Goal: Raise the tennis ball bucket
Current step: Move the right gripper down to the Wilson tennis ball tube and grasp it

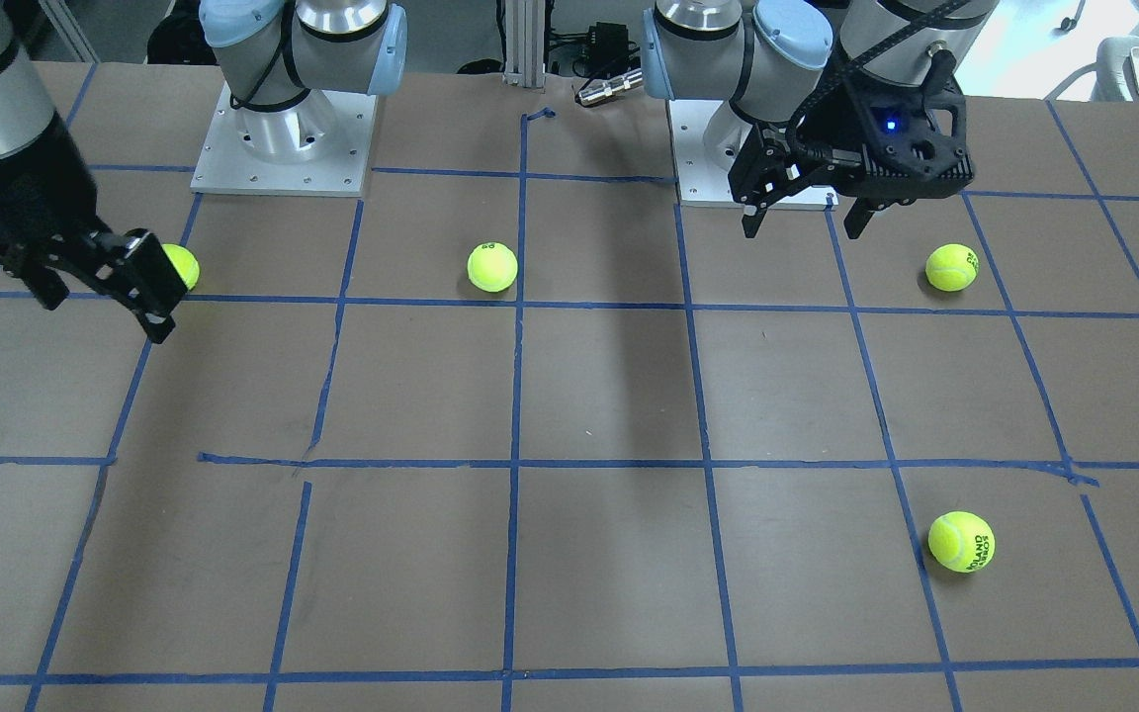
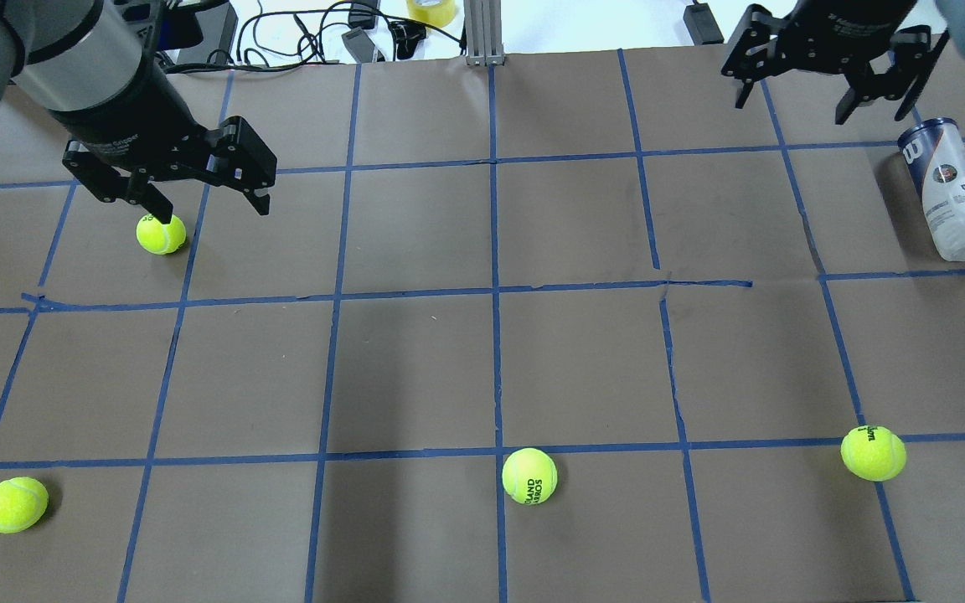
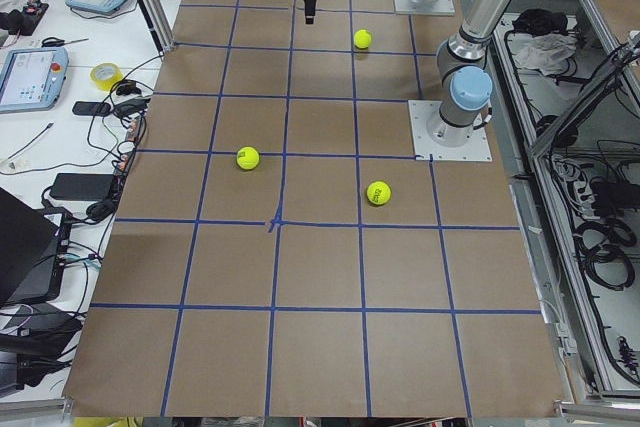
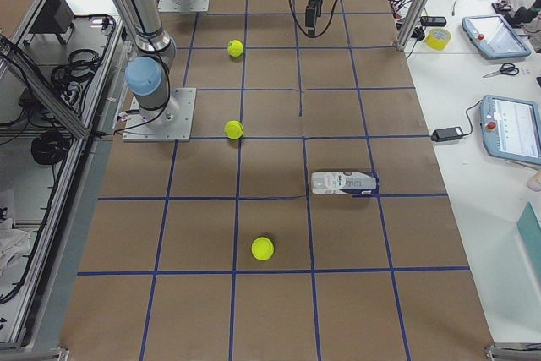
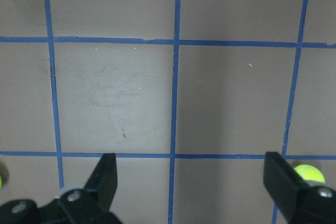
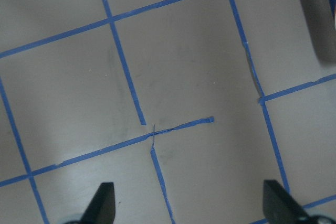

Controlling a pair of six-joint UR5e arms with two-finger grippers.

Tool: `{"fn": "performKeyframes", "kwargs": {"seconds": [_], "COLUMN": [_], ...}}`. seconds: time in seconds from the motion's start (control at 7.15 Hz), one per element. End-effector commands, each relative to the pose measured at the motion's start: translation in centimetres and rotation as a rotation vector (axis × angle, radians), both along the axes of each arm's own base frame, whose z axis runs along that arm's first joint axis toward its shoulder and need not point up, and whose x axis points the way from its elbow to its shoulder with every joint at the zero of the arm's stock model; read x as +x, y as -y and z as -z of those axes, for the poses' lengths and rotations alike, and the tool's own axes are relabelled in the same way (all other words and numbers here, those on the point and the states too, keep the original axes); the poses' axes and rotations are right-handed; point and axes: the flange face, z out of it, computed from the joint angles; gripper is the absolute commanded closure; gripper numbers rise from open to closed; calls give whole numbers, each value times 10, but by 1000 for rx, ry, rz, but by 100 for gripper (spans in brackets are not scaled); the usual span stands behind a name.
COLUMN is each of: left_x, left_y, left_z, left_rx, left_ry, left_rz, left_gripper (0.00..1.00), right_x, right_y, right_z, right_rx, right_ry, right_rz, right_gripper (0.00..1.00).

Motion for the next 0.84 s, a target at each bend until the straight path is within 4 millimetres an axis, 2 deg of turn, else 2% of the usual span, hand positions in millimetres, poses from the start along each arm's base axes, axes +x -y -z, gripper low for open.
{"fn": "performKeyframes", "kwargs": {"seconds": [0.0,0.28,0.42,0.56,0.7], "left_x": [0,0,0,0,0], "left_y": [0,1,1,1,1], "left_z": [0,1,1,2,2], "left_rx": [2,2,2,2,2], "left_ry": [0,0,0,0,-2], "left_rz": [0,0,0,0,0], "left_gripper": [0,0,0,0,0], "right_x": [-113,-189,-234,-271,-285], "right_y": [36,69,76,85,98], "right_z": [63,112,138,165,187], "right_rx": [92,38,45,38,-2], "right_ry": [19,-15,-13,-26,-66], "right_rz": [97,19,20,-49,-105], "right_gripper": [0,0,0,0,0]}}
